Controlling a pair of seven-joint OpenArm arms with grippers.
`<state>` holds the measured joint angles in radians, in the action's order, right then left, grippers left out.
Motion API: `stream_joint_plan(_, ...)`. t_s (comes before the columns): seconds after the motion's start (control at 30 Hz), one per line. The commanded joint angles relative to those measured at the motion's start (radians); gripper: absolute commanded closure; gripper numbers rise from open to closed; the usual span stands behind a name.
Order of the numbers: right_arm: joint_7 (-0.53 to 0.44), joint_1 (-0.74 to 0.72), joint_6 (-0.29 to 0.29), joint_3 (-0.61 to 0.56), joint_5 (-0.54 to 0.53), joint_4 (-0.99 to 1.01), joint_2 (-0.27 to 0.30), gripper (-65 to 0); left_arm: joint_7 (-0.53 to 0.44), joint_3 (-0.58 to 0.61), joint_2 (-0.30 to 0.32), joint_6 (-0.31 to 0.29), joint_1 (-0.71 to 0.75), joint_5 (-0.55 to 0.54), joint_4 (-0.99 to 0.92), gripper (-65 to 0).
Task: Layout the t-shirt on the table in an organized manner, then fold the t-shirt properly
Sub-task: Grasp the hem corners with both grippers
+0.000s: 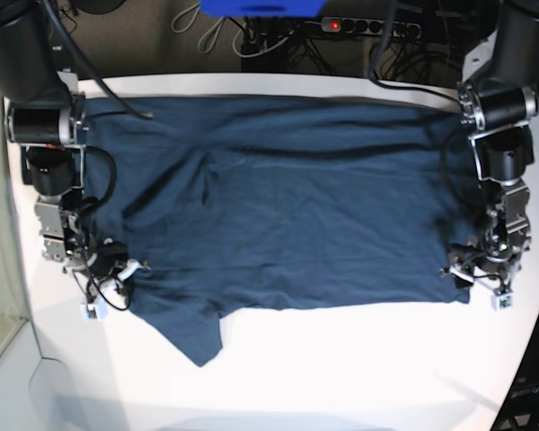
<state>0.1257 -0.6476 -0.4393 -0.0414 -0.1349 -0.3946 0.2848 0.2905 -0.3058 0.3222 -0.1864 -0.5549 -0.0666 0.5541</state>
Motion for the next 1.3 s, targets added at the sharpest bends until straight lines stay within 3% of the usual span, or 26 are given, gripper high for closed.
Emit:
stream_joint_plan(0.0, 0.056, -0.005, 0.006, -0.001, 0.030, 0.001, 0.009, -0.6, -0.020, 0.000, 0.007, -0.003, -0.032, 0.000, -0.002, -38.4)
stream_joint_plan(0.13, 0.056, -0.005, 0.006, -0.001, 0.030, 0.001, 0.009, -0.6, -0.032, -0.003, 0.005, -0.003, -0.032, -0.005, -0.075, -38.4)
stream_joint_plan(0.33, 0.056, -0.005, 0.006, -0.001, 0.030, 0.001, 0.009, -0.6, -0.144, -0.005, 0.007, 0.001, -0.011, -0.005, -0.167, -38.3)
stream_joint_plan(0.63, 0.056, -0.005, 0.006, -0.002, 0.030, 0.001, 0.009, -0.6, -0.139, -0.005, 0.012, -0.002, -0.009, -0.005, -0.185, -37.1)
stream_joint_plan(0.7, 0.056, -0.005, 0.006, -0.002, 0.030, 0.001, 0.009, -0.6, -0.139, -0.005, 0.012, -0.003, -0.007, -0.005, -0.185, -31.2)
stream_joint_plan(0.87, 0.056, -0.005, 0.006, -0.002, 0.030, 0.001, 0.014, -0.6, -0.139, -0.003, 0.007, 0.000, 0.000, -0.005, -0.187, -0.2)
stream_joint_plan(0.97, 0.056, -0.001, 0.006, -0.001, 0.030, 0.001, 0.021, -0.6, -0.139, 0.000, 0.005, -0.003, 0.005, -0.005, -0.187, -2.2)
stream_joint_plan(1.13, 0.053, 0.010, 0.003, -0.001, 0.028, -0.005, 0.024, -0.6, -0.139, -0.005, 0.005, -0.005, 0.005, -0.005, -0.171, -0.4)
stream_joint_plan(1.27, 0.079, 0.042, 0.001, 0.004, 0.024, -0.125, 0.024, -0.6, -0.130, -0.006, -0.013, -0.005, 0.002, -0.006, -0.099, -0.4)
